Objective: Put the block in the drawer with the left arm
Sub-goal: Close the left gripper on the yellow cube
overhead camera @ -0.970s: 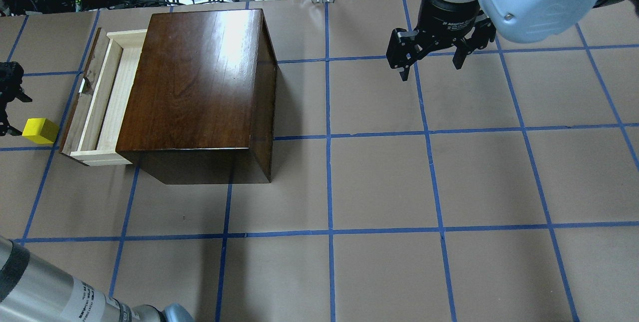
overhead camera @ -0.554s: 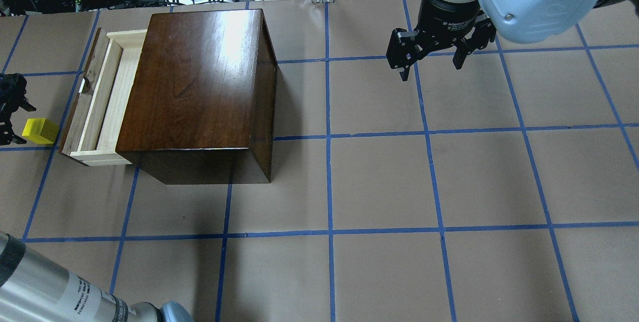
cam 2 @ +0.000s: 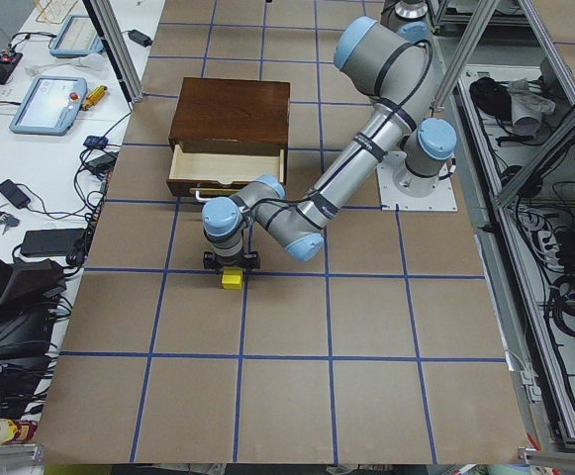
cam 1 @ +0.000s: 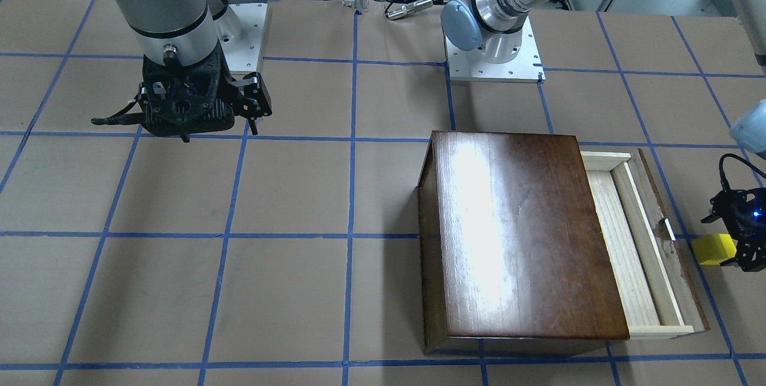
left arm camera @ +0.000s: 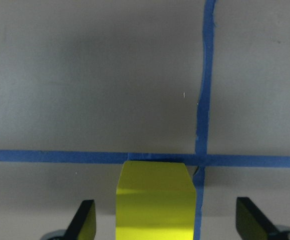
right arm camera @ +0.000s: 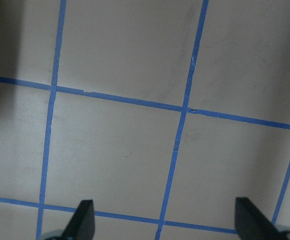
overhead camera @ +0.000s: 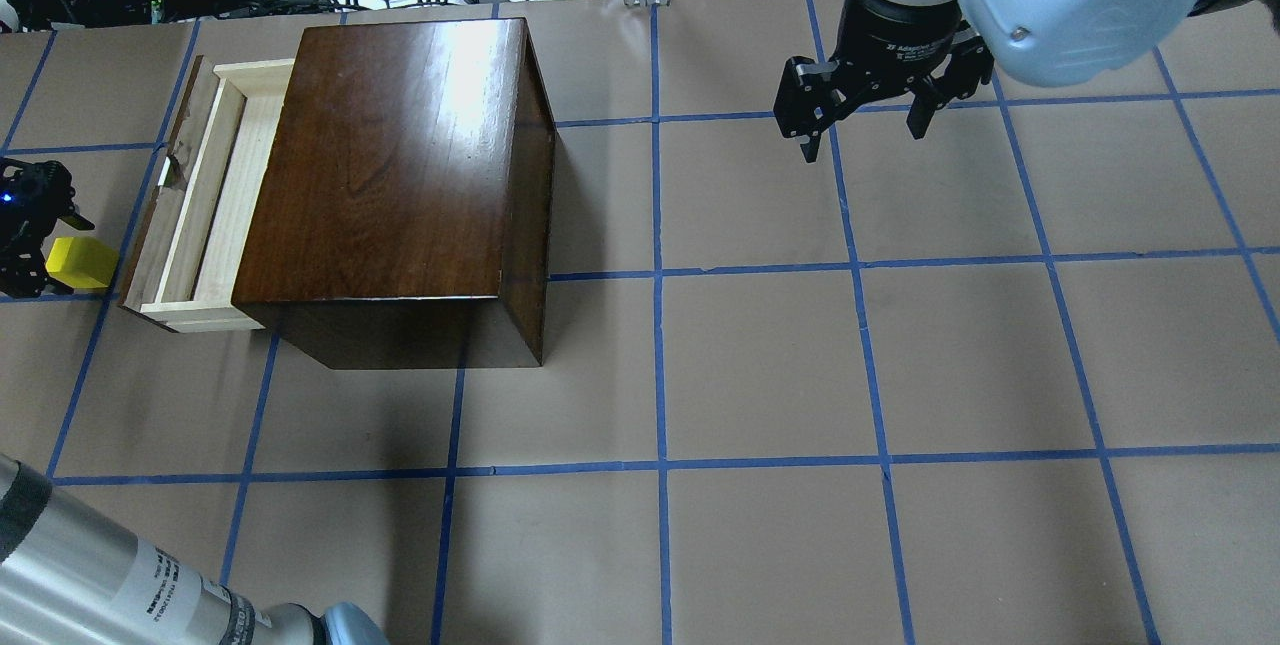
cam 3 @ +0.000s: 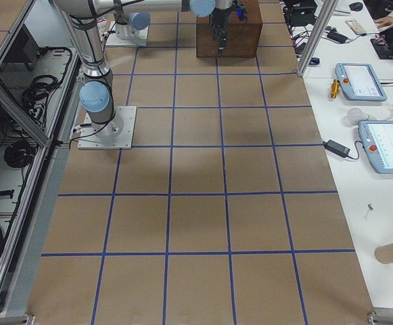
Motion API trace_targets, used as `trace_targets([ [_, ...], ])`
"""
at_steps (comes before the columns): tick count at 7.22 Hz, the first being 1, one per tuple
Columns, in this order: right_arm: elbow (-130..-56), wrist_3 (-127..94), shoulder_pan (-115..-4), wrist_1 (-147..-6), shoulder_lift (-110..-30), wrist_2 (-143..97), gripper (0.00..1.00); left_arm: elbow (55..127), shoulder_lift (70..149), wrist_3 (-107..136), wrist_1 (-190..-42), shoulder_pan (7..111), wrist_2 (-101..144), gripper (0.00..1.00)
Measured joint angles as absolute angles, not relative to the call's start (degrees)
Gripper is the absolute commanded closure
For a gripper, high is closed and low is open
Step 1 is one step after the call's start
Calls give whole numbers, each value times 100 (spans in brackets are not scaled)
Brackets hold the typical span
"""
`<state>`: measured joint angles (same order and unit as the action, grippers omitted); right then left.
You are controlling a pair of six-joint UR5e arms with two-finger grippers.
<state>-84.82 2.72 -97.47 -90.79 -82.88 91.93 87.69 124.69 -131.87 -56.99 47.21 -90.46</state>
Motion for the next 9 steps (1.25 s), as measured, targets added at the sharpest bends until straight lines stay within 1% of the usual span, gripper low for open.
trace_targets([
  [9, -8481, 264, -9747, -9079, -8288, 9193, 0, 8741, 12774, -13210, -5375, 4605, -8936, 0],
])
